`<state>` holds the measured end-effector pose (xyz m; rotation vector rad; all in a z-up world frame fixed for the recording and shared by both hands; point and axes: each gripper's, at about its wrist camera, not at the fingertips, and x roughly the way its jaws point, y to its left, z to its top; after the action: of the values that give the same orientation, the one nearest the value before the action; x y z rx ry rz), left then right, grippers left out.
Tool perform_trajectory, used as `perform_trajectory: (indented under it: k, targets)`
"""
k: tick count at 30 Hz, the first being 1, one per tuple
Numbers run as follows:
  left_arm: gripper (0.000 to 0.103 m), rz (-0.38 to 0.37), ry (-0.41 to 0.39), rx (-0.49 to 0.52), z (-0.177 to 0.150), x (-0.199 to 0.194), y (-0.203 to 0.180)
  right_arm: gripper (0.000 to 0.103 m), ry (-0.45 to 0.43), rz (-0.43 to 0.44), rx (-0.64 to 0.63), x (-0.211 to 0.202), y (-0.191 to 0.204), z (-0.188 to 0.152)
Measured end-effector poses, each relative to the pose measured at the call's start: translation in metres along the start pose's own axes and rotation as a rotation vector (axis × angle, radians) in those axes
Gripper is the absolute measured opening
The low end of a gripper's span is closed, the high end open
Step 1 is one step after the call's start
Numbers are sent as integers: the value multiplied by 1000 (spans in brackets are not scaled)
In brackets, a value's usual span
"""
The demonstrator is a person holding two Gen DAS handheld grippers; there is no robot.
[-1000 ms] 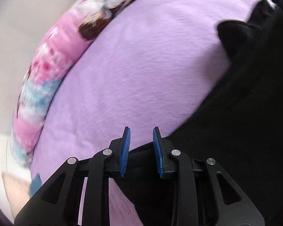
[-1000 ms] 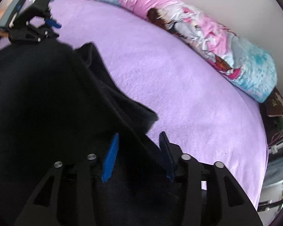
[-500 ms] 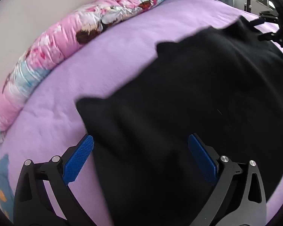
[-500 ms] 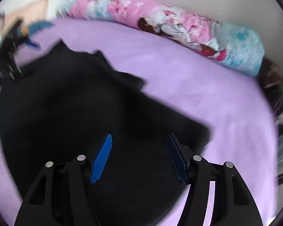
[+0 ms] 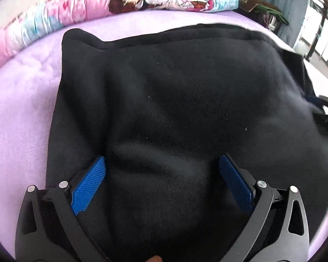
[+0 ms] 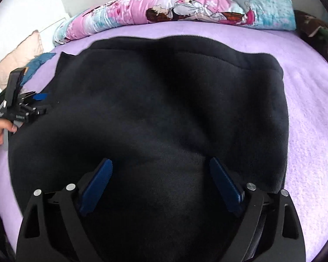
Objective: Fold large clothes
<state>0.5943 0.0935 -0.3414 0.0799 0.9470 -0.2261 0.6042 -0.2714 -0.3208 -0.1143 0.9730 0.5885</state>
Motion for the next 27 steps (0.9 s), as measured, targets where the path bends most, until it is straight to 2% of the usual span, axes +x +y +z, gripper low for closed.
perform_trajectory:
  k: [4,6,8,10,12,14,18,21,24,27]
  targets:
    - [97,-23,11,-32,3,-11,-2,90,26,-38,2,-5,7,8]
    - [97,-28,34,-33,9,-28,1,96,1,6,39,-26,8,12]
    - [97,-65,31,-81,11,-54,16,96,-45,54,87,-57,3,7]
    - [97,-91,28,-120,9,-69,36,97,-64,17,125,-82,-6,-2]
    - [97,-67,18,-147,2,-84,56,97,-85,6,177,-103,-19,-16]
    - [97,-55,43,-175,-10,-91,75,97,-92,-25,215,-120,-35,-33]
    - [97,-5,67,-205,-36,-103,99,97,-54,-91,283,-131,-56,-63]
    - [97,-39,71,-238,-52,-109,109,97,-39,-79,301,-130,-57,-72]
    - [97,-114,71,-254,-59,-108,113,97,-52,-46,344,-127,-60,-81]
    - [97,-124,64,-262,-64,-106,116,97,-39,-100,350,-122,-60,-79]
